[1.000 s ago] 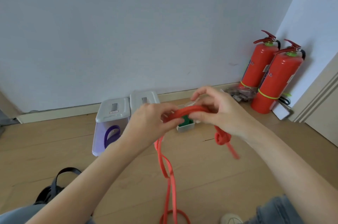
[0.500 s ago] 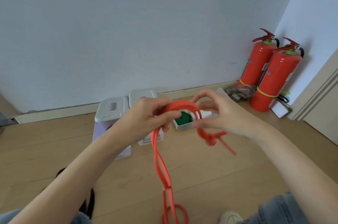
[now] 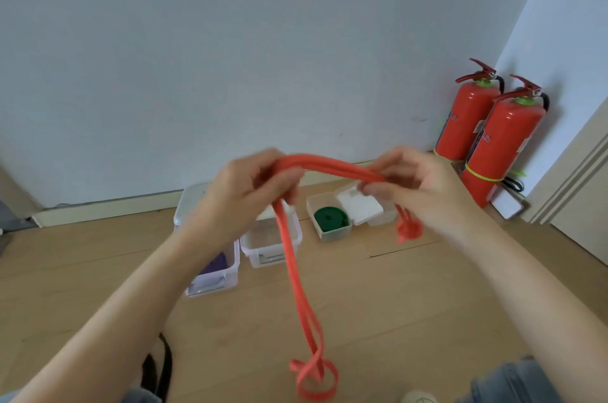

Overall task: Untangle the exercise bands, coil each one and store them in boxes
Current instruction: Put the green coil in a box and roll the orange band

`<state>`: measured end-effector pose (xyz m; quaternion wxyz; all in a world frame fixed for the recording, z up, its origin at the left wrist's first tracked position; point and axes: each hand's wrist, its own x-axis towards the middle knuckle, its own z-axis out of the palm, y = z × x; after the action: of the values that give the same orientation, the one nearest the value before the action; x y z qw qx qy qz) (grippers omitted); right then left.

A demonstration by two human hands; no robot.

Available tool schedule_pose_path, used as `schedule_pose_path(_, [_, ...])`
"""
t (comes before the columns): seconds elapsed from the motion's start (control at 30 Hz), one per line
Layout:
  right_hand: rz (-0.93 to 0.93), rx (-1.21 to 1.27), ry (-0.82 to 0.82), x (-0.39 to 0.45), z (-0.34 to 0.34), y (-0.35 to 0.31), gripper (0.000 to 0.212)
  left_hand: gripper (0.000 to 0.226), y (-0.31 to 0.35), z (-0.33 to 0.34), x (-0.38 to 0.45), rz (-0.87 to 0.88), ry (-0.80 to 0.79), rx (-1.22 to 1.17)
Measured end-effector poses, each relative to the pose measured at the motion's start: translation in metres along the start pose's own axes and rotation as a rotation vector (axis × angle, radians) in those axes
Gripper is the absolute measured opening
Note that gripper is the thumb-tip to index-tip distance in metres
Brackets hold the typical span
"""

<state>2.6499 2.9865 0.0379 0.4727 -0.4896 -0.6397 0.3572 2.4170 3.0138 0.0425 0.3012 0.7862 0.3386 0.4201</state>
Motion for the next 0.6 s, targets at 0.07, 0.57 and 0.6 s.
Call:
schedule_pose_path(0.07, [0.027, -0.061, -0.175, -0.001, 0.003, 0.0, 0.023, 0.015, 0.017, -0.008, 0.003, 0.101, 0.04, 0.061])
schedule_pose_path(0.57, [-0.002, 0.005, -0.027, 0.0, 0.016, 0.006, 0.012, 0.015, -0.045, 0.044, -0.02, -0.152, -0.433, 0.331])
schedule_pose_path(0.6, [0.013, 0.022, -0.007, 0.0, 0.012, 0.006, 0.013, 0.015, -0.043, 0.039, -0.019, -0.166, -0.402, 0.312])
